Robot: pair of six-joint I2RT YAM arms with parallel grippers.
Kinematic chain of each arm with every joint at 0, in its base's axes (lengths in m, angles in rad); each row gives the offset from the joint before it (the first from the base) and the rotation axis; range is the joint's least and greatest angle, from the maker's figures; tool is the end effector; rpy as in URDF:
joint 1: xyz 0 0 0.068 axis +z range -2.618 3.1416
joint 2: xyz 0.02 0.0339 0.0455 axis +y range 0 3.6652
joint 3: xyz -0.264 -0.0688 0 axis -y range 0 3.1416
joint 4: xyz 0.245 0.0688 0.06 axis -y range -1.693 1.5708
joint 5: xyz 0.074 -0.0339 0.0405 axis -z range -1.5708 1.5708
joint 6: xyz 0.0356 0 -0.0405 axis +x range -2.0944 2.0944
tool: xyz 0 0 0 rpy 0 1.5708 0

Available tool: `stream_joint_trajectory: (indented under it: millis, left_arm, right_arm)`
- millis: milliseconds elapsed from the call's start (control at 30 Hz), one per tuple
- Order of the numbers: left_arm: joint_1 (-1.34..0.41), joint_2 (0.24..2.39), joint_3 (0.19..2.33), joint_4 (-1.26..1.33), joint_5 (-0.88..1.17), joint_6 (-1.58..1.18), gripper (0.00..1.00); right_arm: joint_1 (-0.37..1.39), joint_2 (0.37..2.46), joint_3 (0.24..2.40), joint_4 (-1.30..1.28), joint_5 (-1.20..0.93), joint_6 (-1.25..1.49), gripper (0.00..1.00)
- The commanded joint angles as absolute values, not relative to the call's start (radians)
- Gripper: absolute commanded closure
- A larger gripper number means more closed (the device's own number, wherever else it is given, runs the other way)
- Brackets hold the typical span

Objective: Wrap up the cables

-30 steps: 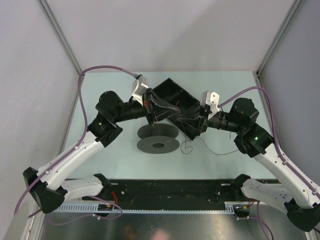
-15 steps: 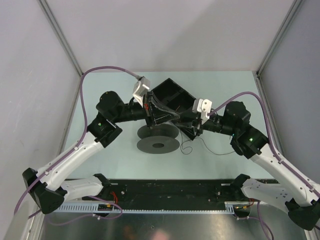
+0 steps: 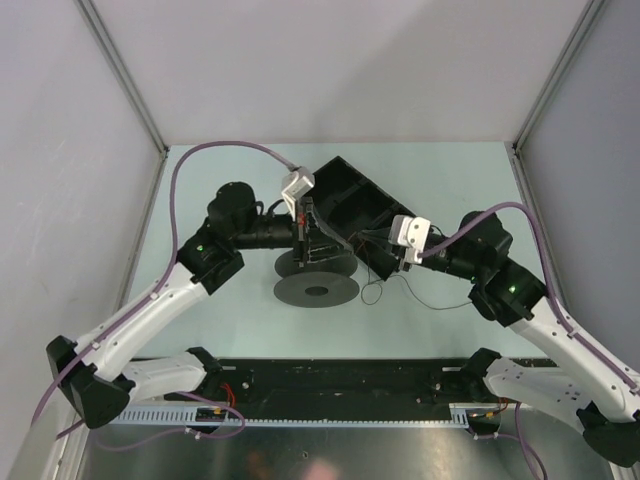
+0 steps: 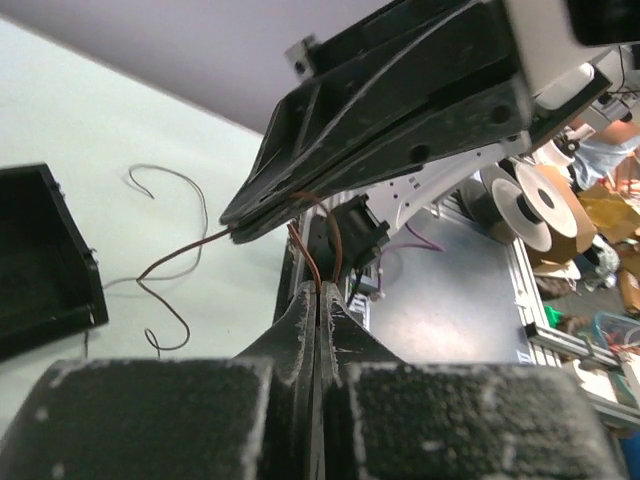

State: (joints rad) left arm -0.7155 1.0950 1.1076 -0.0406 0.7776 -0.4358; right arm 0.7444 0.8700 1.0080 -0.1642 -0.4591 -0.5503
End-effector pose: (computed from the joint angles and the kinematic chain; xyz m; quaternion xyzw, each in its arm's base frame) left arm 0.1667 -0.1780 0.4085 0.3542 0.6201 -0.5792 0.3932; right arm 0.1291 0.1404 0.4056 -0.5473 0.4606 0.2281 0.6605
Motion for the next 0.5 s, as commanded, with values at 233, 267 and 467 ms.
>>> stream_joint_trajectory:
  millis: [233,267,467]
  left_arm:
    - [-0.709,1.171,1.154,-0.137,0.965,-0.426,1.00]
    - [-0.709,1.172,1.155,-0.139,0.969,-0.427,1.00]
    - [-0.711,1.181,1.157,-0.163,0.993,-0.426,1.00]
  right_arm:
    - [0.810,0.843,1.012,-0.296,-0.460,-0.793,0.53]
    - [0.817,0.845,1.012,-0.310,-0.460,-0.815,0.51]
    - [0.870,0.848,1.012,-0.376,-0.455,-0.962,0.46]
